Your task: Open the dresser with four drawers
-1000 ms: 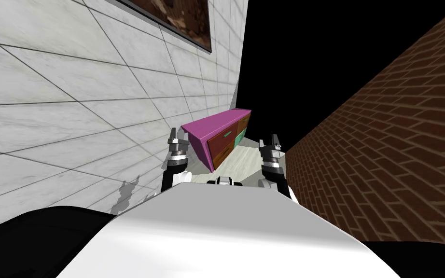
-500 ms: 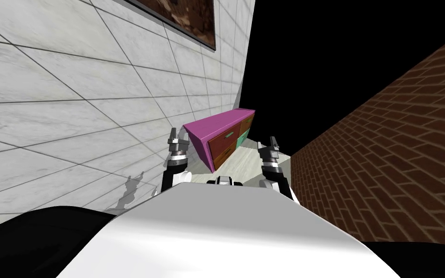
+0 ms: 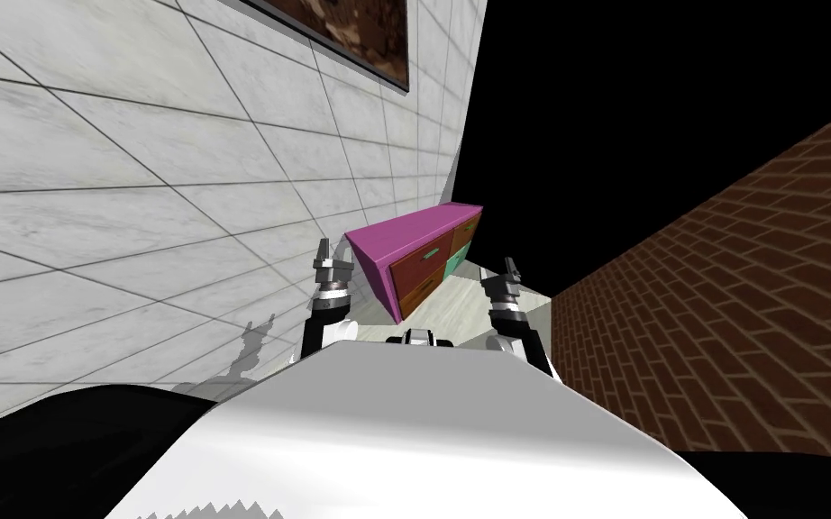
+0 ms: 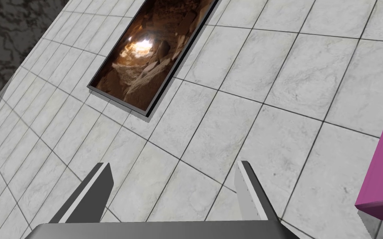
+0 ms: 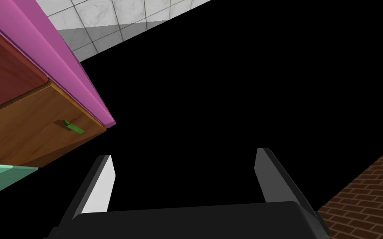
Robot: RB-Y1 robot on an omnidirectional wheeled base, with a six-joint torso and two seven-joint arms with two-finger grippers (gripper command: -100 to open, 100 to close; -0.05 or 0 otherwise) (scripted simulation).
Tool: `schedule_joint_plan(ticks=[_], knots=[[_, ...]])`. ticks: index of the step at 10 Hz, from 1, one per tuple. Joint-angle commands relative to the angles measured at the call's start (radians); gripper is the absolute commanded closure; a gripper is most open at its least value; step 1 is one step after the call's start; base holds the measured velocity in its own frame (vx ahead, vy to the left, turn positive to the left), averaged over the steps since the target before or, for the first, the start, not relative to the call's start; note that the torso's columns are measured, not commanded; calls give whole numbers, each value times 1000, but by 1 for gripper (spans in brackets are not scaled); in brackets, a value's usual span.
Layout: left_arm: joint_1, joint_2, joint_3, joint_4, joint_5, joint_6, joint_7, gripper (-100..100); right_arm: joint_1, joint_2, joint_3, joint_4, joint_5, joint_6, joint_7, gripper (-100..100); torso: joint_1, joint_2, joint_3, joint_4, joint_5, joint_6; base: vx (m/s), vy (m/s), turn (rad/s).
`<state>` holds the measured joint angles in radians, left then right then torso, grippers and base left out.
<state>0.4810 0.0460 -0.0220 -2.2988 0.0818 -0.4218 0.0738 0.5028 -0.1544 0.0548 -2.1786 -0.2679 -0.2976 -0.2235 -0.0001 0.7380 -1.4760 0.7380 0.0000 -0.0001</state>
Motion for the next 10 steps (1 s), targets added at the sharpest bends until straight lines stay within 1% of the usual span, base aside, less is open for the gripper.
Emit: schedule_joint_plan(ticks=[1, 2, 3, 4, 5, 6, 7, 8, 9, 10], knots=[[0, 0, 0, 0, 0, 0, 0, 0, -7, -13, 0, 23, -74, 28, -28, -100, 0, -1, -1, 0, 0, 0, 52, -30, 62], [0, 0, 0, 0, 0, 0, 0, 0, -11, -23, -2, 36, -107, 48, -47, -100, 0, 0, 0, 0, 0, 1, 52, -31, 96], [0, 0, 0, 0, 0, 0, 0, 0, -11, -23, -2, 36, -123, 48, -47, -100, 0, 0, 0, 0, 0, 0, 36, -32, 62], [0, 0, 0, 0, 0, 0, 0, 0, -15, -34, -4, 49, -160, 69, -66, -100, 0, 1, 1, 0, 0, 0, 32, -31, 116], [0, 0, 0, 0, 0, 0, 0, 0, -15, -34, -4, 49, -174, 69, -66, -100, 0, 1, 1, 0, 0, 0, 35, -27, 67], [0, 0, 0, 0, 0, 0, 0, 0, -19, -45, -6, 63, -212, 91, -87, -100, 0, 0, 0, 0, 0, 0, 48, -25, 123], [0, 0, 0, 0, 0, 0, 0, 0, -19, -45, -6, 63, -226, 91, -87, -100, 0, -1, 0, 0, 0, 0, 43, -24, 64], [0, 0, 0, 0, 0, 0, 0, 0, -24, -55, -8, 77, -265, 113, -108, -100, 0, 0, 0, 0, 0, 0, 53, -26, 142], [0, 0, 0, 0, 0, 0, 0, 0, -24, -55, -8, 77, -279, 113, -108, -100, 0, -1, -1, 0, 0, 0, 45, -33, 61], [0, 0, 0, 0, 0, 0, 0, 0, -29, -65, -10, 92, -317, 136, -129, -100, 0, 0, 0, 0, 0, 0, 44, -34, 122]])
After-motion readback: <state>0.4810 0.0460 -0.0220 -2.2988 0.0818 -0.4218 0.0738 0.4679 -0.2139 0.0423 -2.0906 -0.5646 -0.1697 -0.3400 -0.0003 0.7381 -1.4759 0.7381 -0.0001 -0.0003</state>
